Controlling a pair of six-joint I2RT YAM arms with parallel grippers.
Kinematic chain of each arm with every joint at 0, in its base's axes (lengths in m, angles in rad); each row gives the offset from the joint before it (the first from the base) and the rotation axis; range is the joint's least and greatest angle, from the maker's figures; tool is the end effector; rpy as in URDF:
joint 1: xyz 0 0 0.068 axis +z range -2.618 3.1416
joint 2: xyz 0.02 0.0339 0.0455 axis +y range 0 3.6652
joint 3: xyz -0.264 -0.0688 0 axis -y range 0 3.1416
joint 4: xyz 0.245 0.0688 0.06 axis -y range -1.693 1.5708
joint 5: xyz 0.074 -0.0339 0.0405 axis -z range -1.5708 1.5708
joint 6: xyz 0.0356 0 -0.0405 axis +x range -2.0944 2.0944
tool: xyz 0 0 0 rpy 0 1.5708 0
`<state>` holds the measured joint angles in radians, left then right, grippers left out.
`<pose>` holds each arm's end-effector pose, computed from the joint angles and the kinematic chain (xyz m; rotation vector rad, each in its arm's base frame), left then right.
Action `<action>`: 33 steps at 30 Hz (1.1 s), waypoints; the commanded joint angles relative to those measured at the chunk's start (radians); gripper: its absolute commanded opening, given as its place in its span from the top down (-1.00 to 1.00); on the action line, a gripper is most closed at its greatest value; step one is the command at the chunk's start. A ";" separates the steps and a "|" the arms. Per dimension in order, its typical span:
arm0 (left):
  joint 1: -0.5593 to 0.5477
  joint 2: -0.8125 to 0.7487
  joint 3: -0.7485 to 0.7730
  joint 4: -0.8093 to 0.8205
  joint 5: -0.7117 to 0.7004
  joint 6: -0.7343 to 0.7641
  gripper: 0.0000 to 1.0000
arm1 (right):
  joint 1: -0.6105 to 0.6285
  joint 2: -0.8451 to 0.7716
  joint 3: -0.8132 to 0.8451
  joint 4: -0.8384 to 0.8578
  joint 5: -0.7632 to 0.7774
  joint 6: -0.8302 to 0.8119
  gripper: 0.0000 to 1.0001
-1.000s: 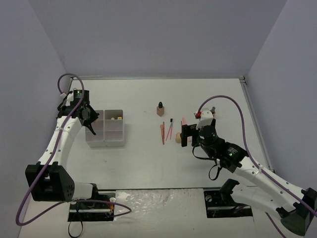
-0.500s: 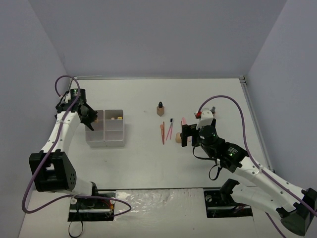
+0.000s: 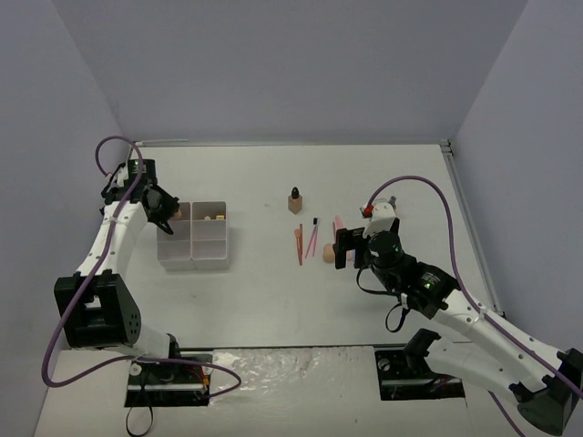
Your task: Organize the makeup
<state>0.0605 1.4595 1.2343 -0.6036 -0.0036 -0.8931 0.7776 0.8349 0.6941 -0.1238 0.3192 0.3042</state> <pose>0.3164 0.0193 0.2989 -1.1190 2.1625 -0.3790 0.1488 0.1308 0.3060 -0.2104 1.8352 0.4693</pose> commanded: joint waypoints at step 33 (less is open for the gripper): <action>0.007 -0.066 0.041 0.098 0.048 0.028 -0.15 | -0.006 0.103 0.044 0.055 0.037 0.045 -0.98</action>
<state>0.0612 1.4574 1.2343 -0.5686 0.0268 -0.8961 0.7776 0.9164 0.6941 -0.1234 0.3248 0.3204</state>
